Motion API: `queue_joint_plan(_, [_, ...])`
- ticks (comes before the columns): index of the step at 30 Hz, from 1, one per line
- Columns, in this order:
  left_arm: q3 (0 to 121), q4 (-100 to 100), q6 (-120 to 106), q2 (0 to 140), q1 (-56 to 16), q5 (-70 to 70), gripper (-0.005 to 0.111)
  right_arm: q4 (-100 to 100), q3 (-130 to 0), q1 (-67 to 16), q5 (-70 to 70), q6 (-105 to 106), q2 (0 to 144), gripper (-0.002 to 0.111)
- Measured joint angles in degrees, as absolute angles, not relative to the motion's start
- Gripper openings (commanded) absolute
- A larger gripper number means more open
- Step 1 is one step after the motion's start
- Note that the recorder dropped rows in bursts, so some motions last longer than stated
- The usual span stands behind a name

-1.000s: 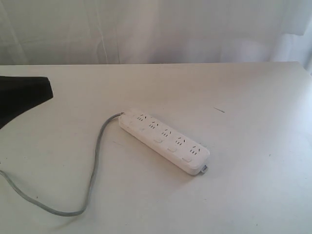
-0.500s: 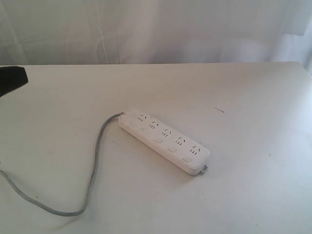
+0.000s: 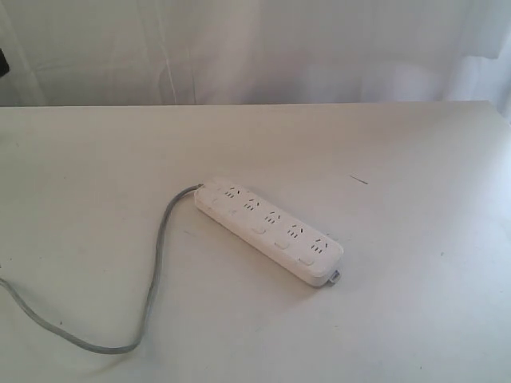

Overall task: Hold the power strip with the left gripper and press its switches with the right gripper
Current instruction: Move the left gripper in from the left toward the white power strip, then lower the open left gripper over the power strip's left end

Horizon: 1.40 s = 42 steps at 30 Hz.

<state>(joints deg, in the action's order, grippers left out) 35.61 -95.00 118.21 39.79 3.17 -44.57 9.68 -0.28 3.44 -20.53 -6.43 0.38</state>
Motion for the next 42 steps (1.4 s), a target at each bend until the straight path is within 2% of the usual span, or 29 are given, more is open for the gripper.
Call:
queue_joint_plan(8, [35.6,-83.9,119.9,39.8,3.2,-38.6,0.0,9.7,-0.3,3.4,-20.5,-6.4,0.4,0.0])
queue_joint_plan(13, [35.6,-81.8,115.8,39.8,3.2,-40.3,0.0,9.7,-0.3,3.4,-20.5,-6.4,0.4,0.0])
queue_joint_plan(19, [33.5,-68.6,94.4,39.8,3.2,-43.9,0.0,9.7,-0.3,3.4,-20.5,-6.4,0.4,0.0])
queue_joint_plan(27, [26.6,-52.0,67.7,40.6,1.1,-39.2,0.0,9.7,-0.3,3.4,-20.5,-6.4,0.4,0.0])
queue_joint_plan(30, [25.7,-45.9,57.3,41.7,-3.5,-34.3,0.0,9.7,-0.3,3.4,-20.5,-6.4,0.4,0.0])
queue_joint_plan(38, [25.9,-19.7,15.2,44.2,-23.7,-15.9,0.0,9.7,-0.3,3.4,-20.5,-6.4,0.4,0.0])
queue_joint_plan(42, [28.5,-9.7,-3.0,45.5,-31.0,-8.0,0.0,9.7,-0.3,3.4,-20.5,-6.4,0.4,0.0])
